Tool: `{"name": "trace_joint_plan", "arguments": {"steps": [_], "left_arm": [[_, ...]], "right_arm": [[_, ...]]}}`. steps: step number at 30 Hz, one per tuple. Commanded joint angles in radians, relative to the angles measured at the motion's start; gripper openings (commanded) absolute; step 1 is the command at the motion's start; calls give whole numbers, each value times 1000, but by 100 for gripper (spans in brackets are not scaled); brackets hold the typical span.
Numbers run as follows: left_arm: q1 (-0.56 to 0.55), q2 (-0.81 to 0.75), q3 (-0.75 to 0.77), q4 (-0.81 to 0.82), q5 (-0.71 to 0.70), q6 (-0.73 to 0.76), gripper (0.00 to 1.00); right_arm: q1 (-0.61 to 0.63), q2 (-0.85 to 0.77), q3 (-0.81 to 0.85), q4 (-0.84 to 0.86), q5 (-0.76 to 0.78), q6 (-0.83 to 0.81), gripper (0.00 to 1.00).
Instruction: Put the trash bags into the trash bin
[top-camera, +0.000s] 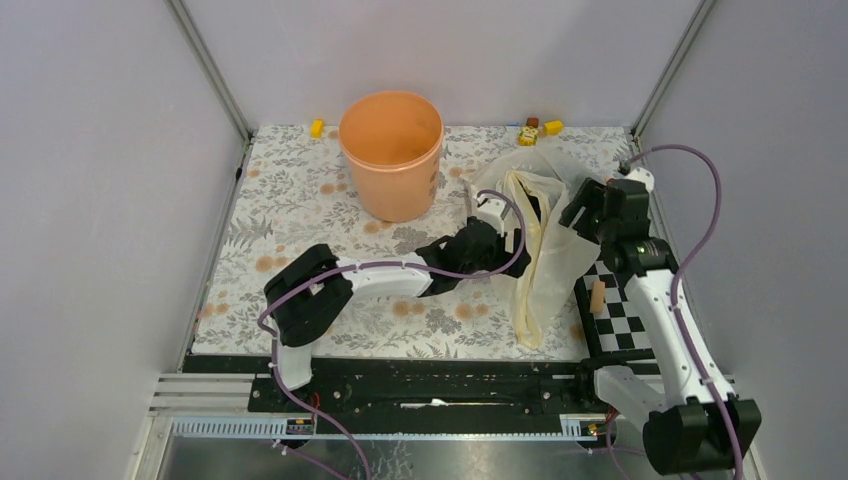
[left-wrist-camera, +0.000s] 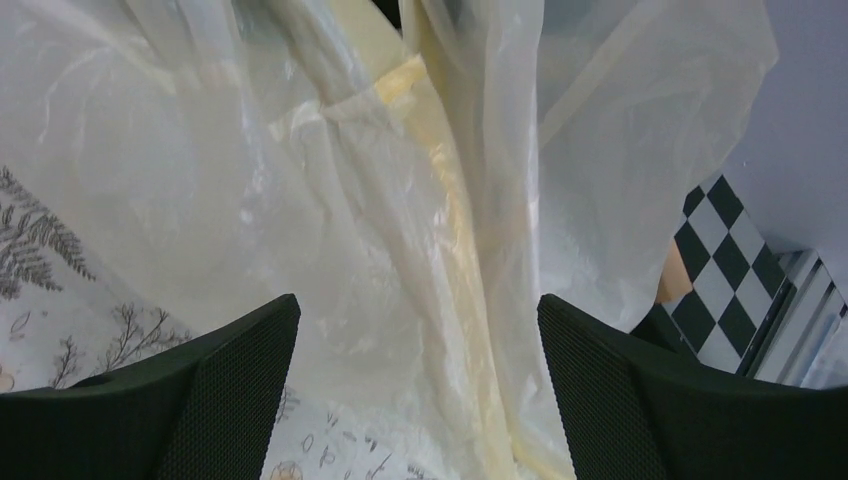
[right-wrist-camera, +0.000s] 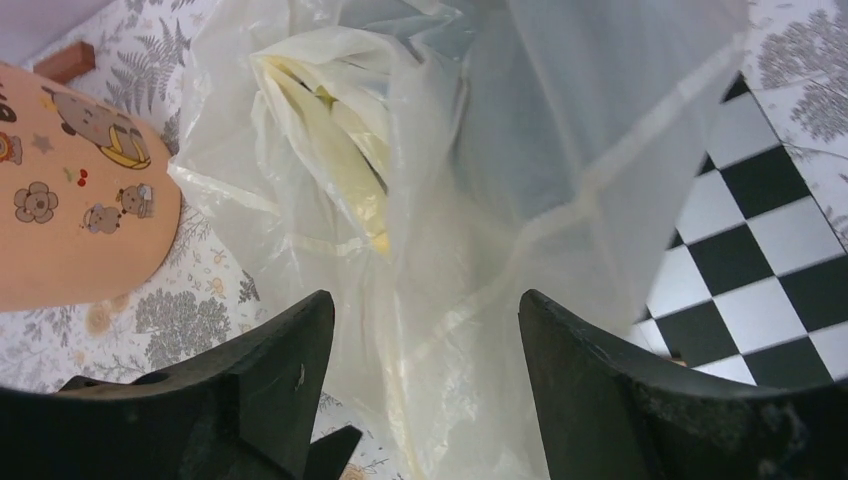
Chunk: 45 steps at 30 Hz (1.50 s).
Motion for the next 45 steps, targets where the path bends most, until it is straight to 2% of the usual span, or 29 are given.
{"name": "trace_joint_plan", "arguments": {"steps": [1, 8, 10, 11, 12, 13, 14, 15, 16, 21, 26, 29, 30, 31, 33, 34, 35, 37, 39, 40, 43, 45], "left_arm": [[-1, 28, 92, -57, -45, 6, 92], [7, 53, 112, -62, -48, 1, 93], [16, 64, 123, -73, -37, -1, 93], [21, 72, 129, -76, -27, -3, 93], [25, 80, 133, -76, -19, -7, 93], [30, 90, 139, -72, -9, -10, 94], [34, 102, 148, -71, 0, -14, 94], [38, 115, 160, -73, 6, -19, 94], [42, 131, 174, -74, 8, -26, 95], [51, 213, 267, -84, 9, -47, 98], [50, 303, 390, -139, 9, -51, 99], [55, 349, 440, -182, 0, -59, 98], [57, 353, 437, -179, 5, -62, 97], [58, 351, 425, -168, 11, -63, 95], [62, 344, 401, -136, 28, -58, 85], [64, 340, 389, -127, 36, -54, 73], [66, 331, 377, -124, 40, -50, 57], [74, 294, 332, -117, 45, -54, 28], [87, 213, 231, -58, 73, -60, 5], [91, 161, 167, -14, 92, -58, 0], [104, 26, 6, 36, 128, -52, 0], [112, -55, -72, 27, 143, -47, 0]], "right_arm": [[55, 124, 105, -2, -28, -70, 75], [94, 305, 99, 69, -7, -40, 74], [94, 334, 84, 80, 10, -41, 72], [94, 342, 78, 80, 24, -46, 67], [94, 344, 71, 79, 44, -49, 54], [94, 338, 63, 74, 65, -52, 34], [94, 327, 56, 65, 87, -53, 9], [93, 305, 49, 46, 105, -52, 0], [94, 275, 34, 33, 117, -49, 0], [94, 69, -83, 44, 106, -30, 0], [94, 5, -100, -34, 124, 6, 0], [94, -46, -139, -4, 151, 14, 0], [95, -52, -144, 1, 156, 15, 1], [94, -51, -143, 8, 146, 10, 7], [94, -24, -132, 22, 92, -9, 35], [94, -6, -122, 29, 59, -16, 49], [94, 18, -108, 31, 28, -23, 56], [94, 66, -75, 26, -30, -38, 58], [94, 100, -51, 25, -73, -51, 58], [94, 115, -43, 24, -90, -58, 58], [95, 149, -24, 26, -158, -66, 66], [100, 172, -18, 39, -198, -66, 67]]}}
